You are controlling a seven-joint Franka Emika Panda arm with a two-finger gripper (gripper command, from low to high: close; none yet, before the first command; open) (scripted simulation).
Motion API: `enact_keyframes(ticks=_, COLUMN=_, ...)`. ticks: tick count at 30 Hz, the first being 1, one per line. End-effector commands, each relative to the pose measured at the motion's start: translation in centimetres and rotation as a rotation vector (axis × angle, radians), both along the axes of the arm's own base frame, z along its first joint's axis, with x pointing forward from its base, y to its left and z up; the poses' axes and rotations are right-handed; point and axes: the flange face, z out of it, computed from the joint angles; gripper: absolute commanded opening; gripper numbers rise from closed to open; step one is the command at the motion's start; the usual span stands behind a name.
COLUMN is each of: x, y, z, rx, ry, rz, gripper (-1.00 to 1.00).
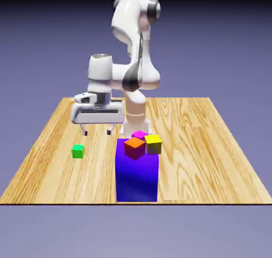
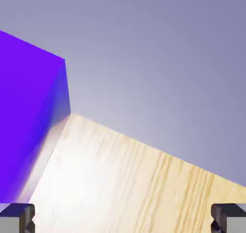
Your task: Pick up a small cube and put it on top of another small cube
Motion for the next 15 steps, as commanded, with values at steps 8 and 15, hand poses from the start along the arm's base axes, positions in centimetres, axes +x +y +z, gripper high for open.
enact_keyframes(ticks=8, x=-1.5, y=-7.2, z=-5.3, rx=0.124, ry=0.2, rz=0.183, gripper=0.0)
enact_keyframes(ticks=15, x=-4.2, y=-12.8, z=-9.9, rx=0.311, ry=0.286, rz=0.355, gripper=0.0)
